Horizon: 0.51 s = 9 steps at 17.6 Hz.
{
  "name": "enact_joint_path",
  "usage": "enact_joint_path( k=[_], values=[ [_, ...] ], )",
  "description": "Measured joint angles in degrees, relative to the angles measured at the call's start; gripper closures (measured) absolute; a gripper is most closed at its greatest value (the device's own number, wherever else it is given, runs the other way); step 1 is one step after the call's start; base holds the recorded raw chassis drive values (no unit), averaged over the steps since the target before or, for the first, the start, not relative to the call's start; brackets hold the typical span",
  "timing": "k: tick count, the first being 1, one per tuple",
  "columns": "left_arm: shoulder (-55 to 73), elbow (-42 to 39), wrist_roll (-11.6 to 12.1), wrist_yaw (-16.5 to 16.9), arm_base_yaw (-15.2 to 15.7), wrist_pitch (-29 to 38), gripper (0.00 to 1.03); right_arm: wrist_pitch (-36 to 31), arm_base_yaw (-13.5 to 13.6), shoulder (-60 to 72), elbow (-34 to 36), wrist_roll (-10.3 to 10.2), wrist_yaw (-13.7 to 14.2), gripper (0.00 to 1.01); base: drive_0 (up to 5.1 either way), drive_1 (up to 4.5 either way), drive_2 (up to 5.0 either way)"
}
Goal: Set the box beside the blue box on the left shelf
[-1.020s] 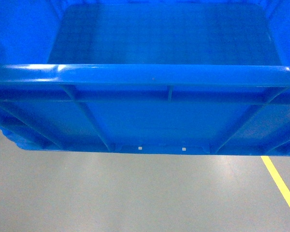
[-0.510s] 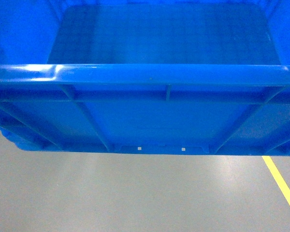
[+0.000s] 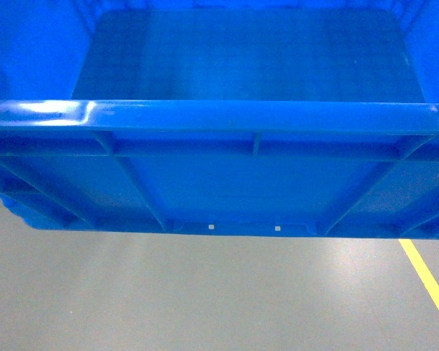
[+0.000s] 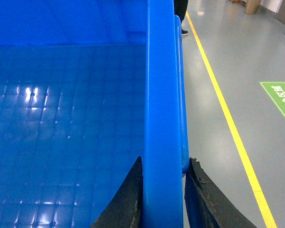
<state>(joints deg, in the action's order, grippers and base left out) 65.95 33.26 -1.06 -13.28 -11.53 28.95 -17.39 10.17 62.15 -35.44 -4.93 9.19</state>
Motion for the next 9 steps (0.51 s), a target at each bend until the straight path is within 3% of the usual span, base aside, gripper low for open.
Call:
enact_joint_path(
  k=[9],
  values=[
    [0.0,0.0,0.0,-0.1,0.0,0.0,0.87,-0.1,0.0,0.0,0.0,0.0,0.0,0.83,0.0,4.00,-4.0]
  ],
)
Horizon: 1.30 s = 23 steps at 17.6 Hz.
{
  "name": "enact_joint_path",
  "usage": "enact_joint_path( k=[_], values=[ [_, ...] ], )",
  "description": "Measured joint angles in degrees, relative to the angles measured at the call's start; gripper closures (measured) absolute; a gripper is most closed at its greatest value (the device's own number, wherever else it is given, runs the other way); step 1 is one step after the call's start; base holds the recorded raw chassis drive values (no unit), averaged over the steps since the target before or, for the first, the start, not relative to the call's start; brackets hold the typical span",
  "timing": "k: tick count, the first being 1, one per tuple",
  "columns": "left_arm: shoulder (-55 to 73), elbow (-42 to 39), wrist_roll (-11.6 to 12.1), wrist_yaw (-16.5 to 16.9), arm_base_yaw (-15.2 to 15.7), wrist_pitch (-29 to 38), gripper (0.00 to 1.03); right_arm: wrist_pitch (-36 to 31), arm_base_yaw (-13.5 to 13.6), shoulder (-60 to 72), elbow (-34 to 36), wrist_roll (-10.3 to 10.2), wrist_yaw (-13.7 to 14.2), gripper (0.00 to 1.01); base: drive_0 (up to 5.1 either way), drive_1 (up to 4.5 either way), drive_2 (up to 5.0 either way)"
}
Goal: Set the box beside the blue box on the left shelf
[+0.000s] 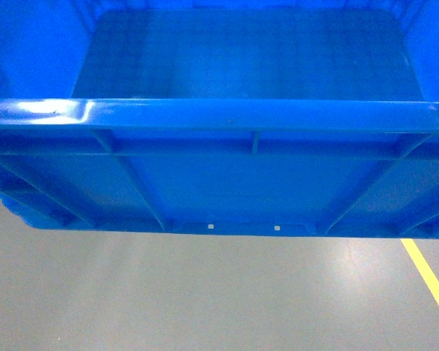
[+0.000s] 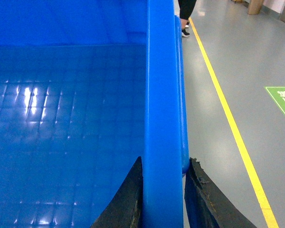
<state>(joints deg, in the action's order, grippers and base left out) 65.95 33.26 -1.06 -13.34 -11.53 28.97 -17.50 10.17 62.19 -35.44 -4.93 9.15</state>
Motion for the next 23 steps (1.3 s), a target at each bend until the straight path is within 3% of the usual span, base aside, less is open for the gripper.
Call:
enact_joint_path(
  k=[23],
  values=[
    [0.0,0.0,0.0,0.0,0.0,0.0,0.87,0.0,0.0,0.0,0.1,0.0,0.1,0.83,0.0,4.04,-4.0]
  ],
)
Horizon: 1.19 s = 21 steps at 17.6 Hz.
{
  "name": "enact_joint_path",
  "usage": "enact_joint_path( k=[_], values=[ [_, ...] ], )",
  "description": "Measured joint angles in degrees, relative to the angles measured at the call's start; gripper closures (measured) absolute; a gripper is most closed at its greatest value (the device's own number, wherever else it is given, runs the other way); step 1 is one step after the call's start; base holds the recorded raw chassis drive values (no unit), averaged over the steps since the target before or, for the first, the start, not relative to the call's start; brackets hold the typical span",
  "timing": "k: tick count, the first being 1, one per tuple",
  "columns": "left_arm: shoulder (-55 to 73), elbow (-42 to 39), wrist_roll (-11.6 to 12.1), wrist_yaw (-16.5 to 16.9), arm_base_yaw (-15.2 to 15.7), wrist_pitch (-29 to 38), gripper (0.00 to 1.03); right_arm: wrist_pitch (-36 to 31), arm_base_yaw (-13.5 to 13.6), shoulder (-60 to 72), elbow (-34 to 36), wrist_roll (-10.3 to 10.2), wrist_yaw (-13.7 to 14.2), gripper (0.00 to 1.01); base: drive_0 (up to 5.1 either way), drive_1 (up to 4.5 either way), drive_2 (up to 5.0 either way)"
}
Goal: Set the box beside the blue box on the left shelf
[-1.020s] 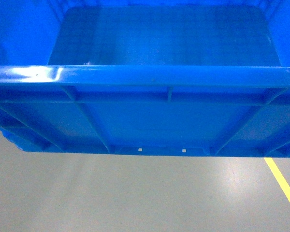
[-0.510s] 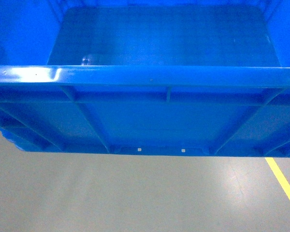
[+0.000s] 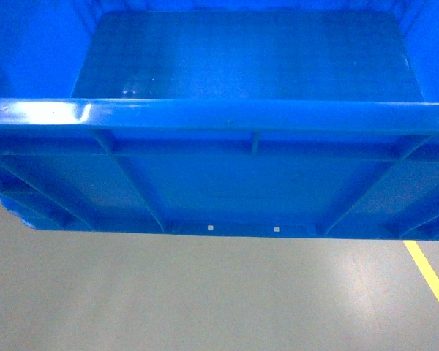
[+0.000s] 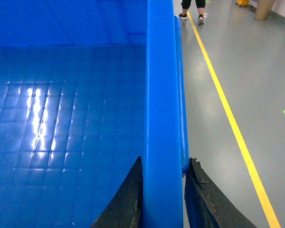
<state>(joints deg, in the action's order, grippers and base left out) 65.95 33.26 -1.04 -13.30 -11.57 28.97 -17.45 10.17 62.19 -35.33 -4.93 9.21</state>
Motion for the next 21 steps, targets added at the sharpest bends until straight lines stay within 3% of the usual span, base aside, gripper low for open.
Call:
enact_joint_path(
  k=[21],
  values=[
    [0.0,0.0,0.0,-0.1,0.0,0.0,0.88,-0.2,0.0,0.0,0.0,0.0,0.0,0.83,0.0,3.97,-4.1]
  ],
)
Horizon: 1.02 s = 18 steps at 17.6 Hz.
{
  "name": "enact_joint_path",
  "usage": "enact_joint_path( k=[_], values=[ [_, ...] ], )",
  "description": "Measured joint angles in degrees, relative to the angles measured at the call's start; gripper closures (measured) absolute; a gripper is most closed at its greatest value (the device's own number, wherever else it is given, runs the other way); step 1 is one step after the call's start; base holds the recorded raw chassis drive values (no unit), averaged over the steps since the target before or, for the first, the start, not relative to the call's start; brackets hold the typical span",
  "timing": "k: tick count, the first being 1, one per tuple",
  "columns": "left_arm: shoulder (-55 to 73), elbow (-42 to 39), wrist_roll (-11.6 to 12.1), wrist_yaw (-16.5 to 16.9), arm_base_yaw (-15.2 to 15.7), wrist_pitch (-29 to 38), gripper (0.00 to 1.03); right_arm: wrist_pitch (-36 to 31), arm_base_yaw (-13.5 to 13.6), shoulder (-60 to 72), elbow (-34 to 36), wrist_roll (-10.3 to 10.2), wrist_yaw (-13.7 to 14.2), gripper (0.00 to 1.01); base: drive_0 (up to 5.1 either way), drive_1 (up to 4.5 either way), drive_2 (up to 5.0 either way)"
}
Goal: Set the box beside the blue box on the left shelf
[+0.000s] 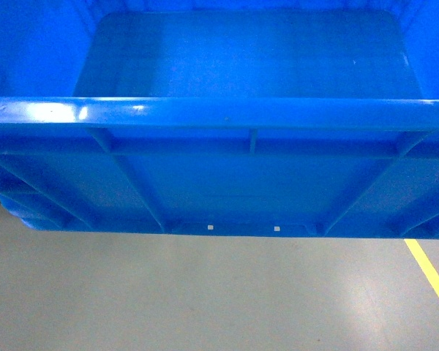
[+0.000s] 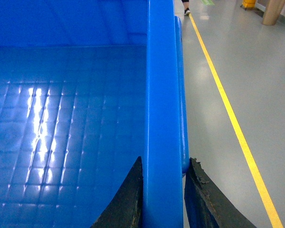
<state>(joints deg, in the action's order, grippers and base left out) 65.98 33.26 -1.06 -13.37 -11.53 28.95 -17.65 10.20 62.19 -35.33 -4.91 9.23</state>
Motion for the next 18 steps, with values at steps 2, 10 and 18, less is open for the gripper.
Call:
enact_joint_path(
  k=[2,10,18],
  values=[
    [0.0,0.0,0.0,0.0,0.0,0.1,0.88,0.1,0.0,0.0,0.0,0.0,0.0,0.83,-0.1,3.92,-4.1],
    [0.0,0.0,0.0,0.0,0.0,0.0,0.88,0.3,0.0,0.0,0.0,0.0,0.0,0.83,-0.1,3.93,-4.1],
    [0.0,0.0,0.0,0.0,0.0,0.1,0.88,0.1,0.0,0.0,0.1,0.0,0.0,0.83,-0.1,3.94,-4.1]
  ],
)
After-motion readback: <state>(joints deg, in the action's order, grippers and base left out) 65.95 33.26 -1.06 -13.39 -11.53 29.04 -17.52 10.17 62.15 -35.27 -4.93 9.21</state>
